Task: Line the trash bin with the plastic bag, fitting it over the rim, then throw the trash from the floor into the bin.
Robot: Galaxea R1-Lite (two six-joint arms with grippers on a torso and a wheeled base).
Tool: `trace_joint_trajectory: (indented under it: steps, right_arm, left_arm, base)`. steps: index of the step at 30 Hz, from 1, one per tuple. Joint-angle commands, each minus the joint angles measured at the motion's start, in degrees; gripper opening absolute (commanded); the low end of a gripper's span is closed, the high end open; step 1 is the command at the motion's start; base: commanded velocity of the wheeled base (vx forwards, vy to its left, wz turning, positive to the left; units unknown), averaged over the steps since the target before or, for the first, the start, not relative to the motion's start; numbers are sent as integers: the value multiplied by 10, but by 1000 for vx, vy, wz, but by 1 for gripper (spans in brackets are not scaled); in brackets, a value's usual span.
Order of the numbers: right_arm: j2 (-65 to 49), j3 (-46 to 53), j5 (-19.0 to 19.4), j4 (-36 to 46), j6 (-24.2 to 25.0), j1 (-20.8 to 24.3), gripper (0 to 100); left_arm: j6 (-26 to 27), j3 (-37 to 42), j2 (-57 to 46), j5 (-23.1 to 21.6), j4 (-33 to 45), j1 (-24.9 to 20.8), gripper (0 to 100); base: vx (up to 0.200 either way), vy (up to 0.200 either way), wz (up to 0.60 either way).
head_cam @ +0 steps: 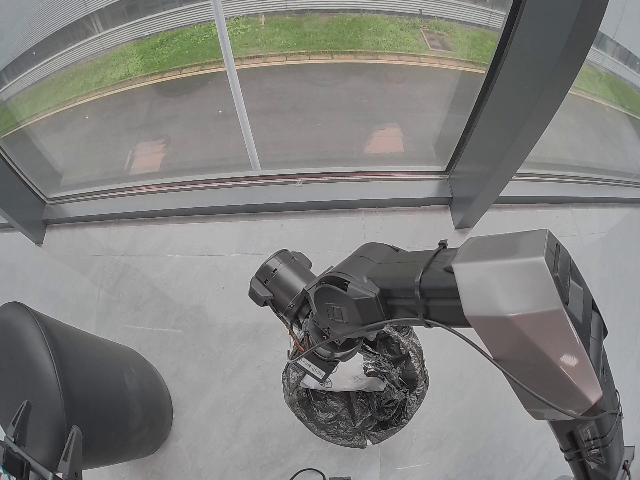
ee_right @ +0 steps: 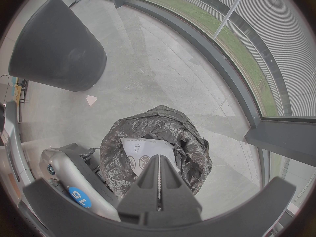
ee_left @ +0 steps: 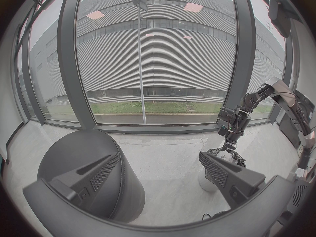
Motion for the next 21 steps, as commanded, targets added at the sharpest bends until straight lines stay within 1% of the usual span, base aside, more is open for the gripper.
trace_joint_trajectory:
  steps: [1,5,15,21]
  right_arm:
    - [5,0,-3,15,-1,0,0]
    - [10,0,-5,42,6,-3,0]
    - [49,0,-2,33,13,-9,0]
    - [92,0,1,-14,8,-12,0]
  left_arm:
    - [0,10,-8,0,0,0,100]
    - [0,10,-8,0,0,0,100]
    - [-1,10,-8,0,0,0,100]
    - [-1,10,-8,0,0,0,100]
  base:
    - [0,0,0]
    - [0,0,0]
    - [0,0,0]
    - [0,0,0]
